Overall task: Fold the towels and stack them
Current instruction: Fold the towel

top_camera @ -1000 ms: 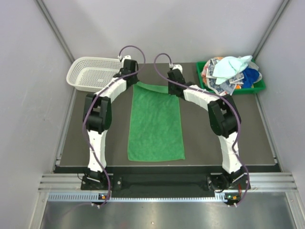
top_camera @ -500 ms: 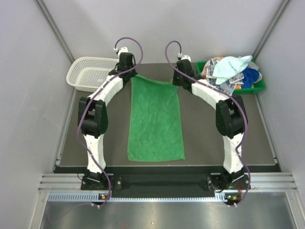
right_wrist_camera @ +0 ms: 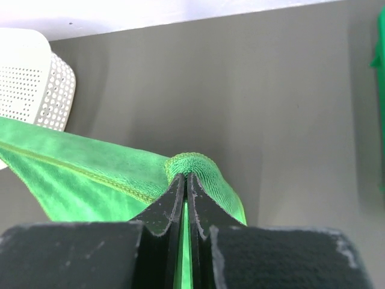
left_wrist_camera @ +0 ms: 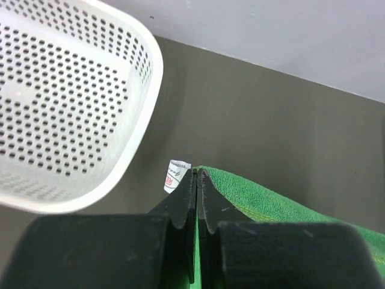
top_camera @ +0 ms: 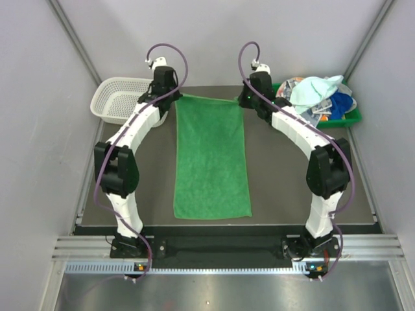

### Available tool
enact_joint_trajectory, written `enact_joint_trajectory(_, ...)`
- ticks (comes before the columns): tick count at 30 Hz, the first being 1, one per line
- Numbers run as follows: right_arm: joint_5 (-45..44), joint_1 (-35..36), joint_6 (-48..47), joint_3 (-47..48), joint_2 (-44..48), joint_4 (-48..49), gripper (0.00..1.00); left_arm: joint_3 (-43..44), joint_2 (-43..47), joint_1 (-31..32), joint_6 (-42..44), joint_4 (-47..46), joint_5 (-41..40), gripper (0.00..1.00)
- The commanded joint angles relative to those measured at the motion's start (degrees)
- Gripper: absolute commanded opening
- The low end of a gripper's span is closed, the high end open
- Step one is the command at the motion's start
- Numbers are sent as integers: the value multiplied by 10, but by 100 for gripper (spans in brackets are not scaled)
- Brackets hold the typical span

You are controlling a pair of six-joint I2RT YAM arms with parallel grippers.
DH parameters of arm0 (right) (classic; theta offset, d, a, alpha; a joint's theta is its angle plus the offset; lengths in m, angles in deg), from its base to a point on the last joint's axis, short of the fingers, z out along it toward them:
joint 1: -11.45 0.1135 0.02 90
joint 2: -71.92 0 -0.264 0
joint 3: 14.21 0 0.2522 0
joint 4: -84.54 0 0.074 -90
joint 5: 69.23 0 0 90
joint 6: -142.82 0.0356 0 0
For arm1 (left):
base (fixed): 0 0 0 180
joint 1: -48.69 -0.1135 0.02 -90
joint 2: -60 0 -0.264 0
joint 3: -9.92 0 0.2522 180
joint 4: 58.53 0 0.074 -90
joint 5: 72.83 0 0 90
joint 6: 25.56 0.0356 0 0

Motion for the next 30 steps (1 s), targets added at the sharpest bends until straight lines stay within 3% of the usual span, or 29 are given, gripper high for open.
enact_joint_trajectory(1,-7,-3,26,-30,59,-8,0,-32,78,1,-24,6,-1,0)
enact_joint_trajectory(7,-20,9,67,-167,154,-1,0,-137,162,8,-67,22,18,0)
enact_joint_trajectory(14,-14,31,131,-339,275,32,0,-320,284,15,-108,37,34,0)
enact_joint_trajectory(22,-62,110,204,-518,376,86,0,-494,435,17,-128,56,85,0)
enact_joint_trajectory(25,-80,135,225,-554,390,108,0,-542,477,17,-126,59,94,0)
enact_joint_trajectory(30,-92,151,230,-551,383,99,0,-551,498,18,-124,81,122,0)
